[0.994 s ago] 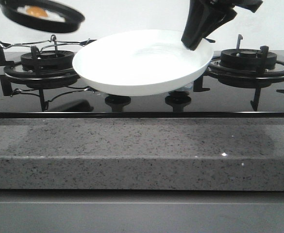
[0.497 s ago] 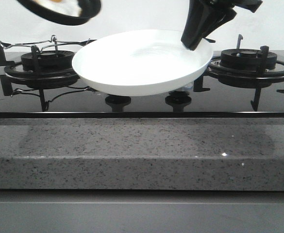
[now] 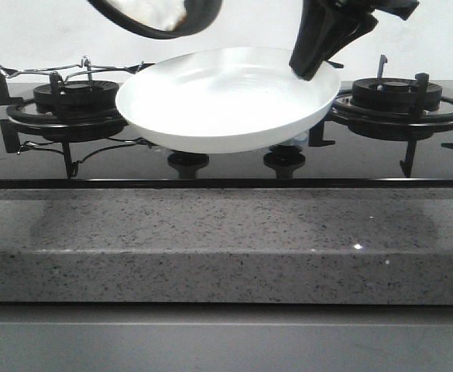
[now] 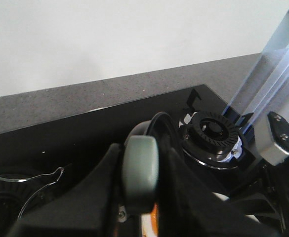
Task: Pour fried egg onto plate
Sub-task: 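Grasp the pan's green handle with the left gripper and lift it, then tip the pan over the plate with the left gripper, sliding egg out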
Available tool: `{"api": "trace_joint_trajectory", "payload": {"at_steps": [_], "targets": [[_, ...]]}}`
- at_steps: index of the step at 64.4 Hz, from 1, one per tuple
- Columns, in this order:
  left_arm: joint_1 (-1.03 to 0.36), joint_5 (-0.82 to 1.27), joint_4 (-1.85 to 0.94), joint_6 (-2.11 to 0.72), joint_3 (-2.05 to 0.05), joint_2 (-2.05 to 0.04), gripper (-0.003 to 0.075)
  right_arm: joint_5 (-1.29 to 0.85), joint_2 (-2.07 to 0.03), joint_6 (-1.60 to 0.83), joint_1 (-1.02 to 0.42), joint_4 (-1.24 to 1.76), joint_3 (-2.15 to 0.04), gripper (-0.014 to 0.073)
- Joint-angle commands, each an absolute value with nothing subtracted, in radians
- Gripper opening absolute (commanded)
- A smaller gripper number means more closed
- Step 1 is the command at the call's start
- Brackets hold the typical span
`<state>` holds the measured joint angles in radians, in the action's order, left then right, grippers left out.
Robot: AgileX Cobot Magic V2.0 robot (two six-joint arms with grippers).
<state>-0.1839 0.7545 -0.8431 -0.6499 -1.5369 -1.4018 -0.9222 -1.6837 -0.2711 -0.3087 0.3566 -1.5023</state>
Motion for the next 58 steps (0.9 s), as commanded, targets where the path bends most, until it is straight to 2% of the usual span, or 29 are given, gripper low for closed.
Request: {"api": "trace_joint_trajectory", "payload": {"at_steps": [1,26,51,58], "targets": [[-0.256,0.638,-0.836,-0.633,-1.575,-1.349,-0.002,-0.876,-1.633,-0.278,-0.308,0.388,-1.527,-0.0067],[-0.492,0.521,-0.341,-0.368,-1.575,-1.347,-0.002,-0.876,-1.633,-0.278,-0.308,0.388,-1.527,-0.0067],[-0.708,0.552,0.248,-0.007,-1.575,-1.347,-0.002,-0.876,-1.633,-0.278,-0.308,0.388,-1.527,-0.0067],[-0.747,0.571,0.338,0.047,-1.575,-1.347,-0.002,-0.876,-1.633,-0.278,-0.308,0.388,-1.527,-0.0067]]}}
